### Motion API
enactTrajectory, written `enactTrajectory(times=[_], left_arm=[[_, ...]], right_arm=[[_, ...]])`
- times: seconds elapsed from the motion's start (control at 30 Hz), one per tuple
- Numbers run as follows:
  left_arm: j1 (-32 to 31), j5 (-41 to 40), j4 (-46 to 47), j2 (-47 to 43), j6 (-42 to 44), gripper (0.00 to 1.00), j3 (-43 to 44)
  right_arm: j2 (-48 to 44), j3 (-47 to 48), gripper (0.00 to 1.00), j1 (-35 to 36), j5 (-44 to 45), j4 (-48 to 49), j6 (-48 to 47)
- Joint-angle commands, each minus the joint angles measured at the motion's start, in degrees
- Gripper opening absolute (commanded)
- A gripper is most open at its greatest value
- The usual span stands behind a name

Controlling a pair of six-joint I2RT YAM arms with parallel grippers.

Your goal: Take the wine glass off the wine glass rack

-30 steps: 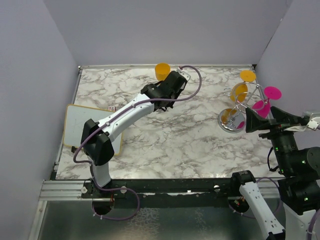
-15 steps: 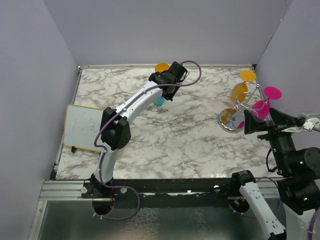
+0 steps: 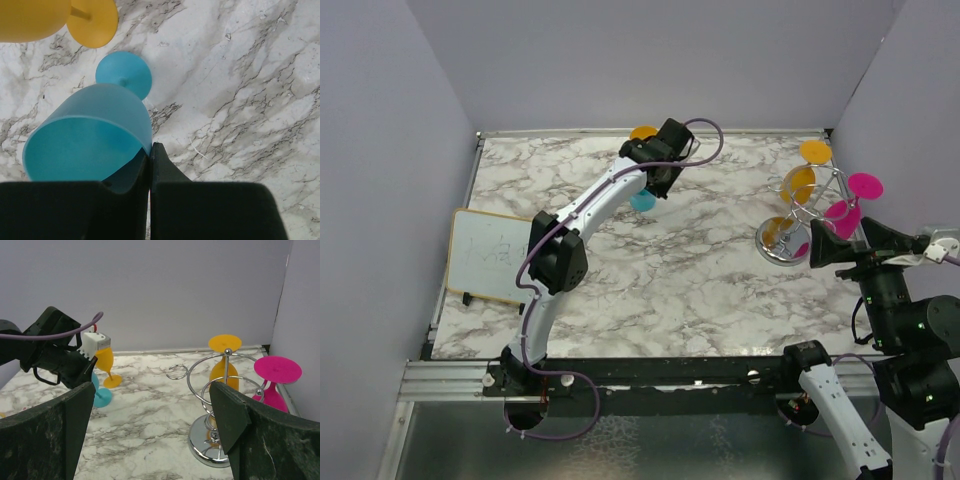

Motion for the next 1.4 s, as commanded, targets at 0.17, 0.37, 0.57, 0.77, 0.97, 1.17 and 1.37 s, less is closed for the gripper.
enactTrajectory(times=[0.17, 0.37, 0.57, 0.77, 0.97, 1.17, 1.37], left_arm=[[1.04, 2.36, -1.71, 0.09, 0.05, 0.13, 3.74], [1.05, 1.87, -1.75, 0.65, 0.98, 0.29, 5.32], [1.08, 2.0, -2.2, 0.04, 0.72, 0.4, 6.94], [1.08, 3.35, -2.11, -4.9, 0.55, 0.51, 6.44], [0.98, 7.2, -1.1, -12.22, 0.23, 0.81, 3.84], [0.91, 12.93, 4.33, -22.61, 1.17, 0.93, -4.65], [0.9, 23.1, 19.24, -37.33, 0.49, 0.93, -22.84]], right_arm=[[-1.07, -1.66, 1.0, 0.47, 1.73, 0.79, -0.78], [-1.18, -2.09, 1.0, 0.47, 1.37, 1.09, -0.6], [-0.85, -1.73, 1.0, 0.47, 1.18, 0.91, -0.51], [-0.19, -1.4, 0.99, 0.47, 1.05, 0.5, -0.51], [1.29, -1.11, 1.0, 0.47, -0.04, -0.49, -0.25], [3.94, 0.27, 1.0, 0.47, 0.23, -2.86, -0.57], [9.17, 3.58, 1.0, 0.47, 4.08, -4.38, -4.64]])
